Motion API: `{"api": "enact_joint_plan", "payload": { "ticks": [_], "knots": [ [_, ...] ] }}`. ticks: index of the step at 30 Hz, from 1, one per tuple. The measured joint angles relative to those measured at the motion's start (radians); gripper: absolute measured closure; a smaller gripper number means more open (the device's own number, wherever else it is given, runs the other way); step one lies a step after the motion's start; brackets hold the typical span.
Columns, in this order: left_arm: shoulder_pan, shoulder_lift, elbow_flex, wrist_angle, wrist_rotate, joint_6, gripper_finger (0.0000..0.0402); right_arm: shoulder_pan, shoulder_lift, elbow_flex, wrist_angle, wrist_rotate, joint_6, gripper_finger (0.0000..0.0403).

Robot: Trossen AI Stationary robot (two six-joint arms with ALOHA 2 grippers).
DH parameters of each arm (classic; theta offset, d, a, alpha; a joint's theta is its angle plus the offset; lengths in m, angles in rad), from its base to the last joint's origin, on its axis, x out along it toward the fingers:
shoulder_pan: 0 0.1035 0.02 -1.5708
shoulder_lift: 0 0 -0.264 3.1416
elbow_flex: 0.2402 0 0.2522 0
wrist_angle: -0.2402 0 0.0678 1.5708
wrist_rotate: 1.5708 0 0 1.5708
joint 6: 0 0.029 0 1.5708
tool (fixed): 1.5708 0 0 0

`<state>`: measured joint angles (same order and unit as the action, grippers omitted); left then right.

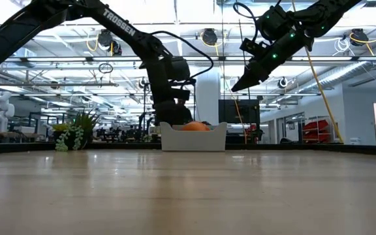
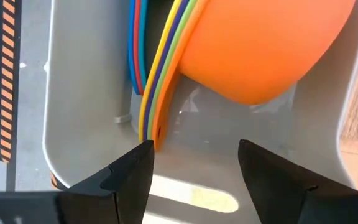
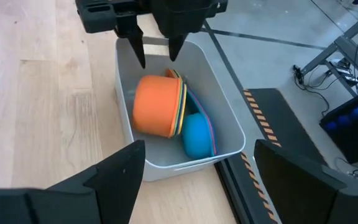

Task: Nest measuring cups in basket
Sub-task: Put the stack of measuring cups into the gray bin

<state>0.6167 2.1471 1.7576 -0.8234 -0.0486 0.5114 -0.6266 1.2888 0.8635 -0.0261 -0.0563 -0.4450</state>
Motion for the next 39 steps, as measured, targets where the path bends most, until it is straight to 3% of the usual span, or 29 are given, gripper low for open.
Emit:
{"api": "enact_joint_plan", "payload": {
  "ticks": [9, 18, 26, 32, 39],
  "knots": [
    [-0.012, -0.024, 0.002, 0.007, 0.005, -0.038, 0.0165, 0.000, 0.000, 0.000, -0.003, 0.000, 0.052, 0.0106],
    [-0.050, -0.016, -0.002, 0.035, 0.074, -0.067, 0.0165, 0.005, 0.000, 0.000, -0.081, 0.001, 0.141, 0.0106],
    [-0.078, -0.013, -0.002, 0.101, -0.057, -0.121, 0.0165, 0.067, 0.000, 0.000, -0.129, 0.003, 0.169, 0.0106],
    [-0.108, -0.013, -0.002, 0.042, -0.074, -0.120, 0.0165, 0.131, -0.022, 0.000, -0.129, 0.005, 0.164, 0.0106],
    [-0.137, -0.053, -0.001, 0.013, -0.200, -0.141, 0.0165, 0.163, -0.055, 0.000, -0.122, 0.008, 0.145, 0.0106]
  ]
}}
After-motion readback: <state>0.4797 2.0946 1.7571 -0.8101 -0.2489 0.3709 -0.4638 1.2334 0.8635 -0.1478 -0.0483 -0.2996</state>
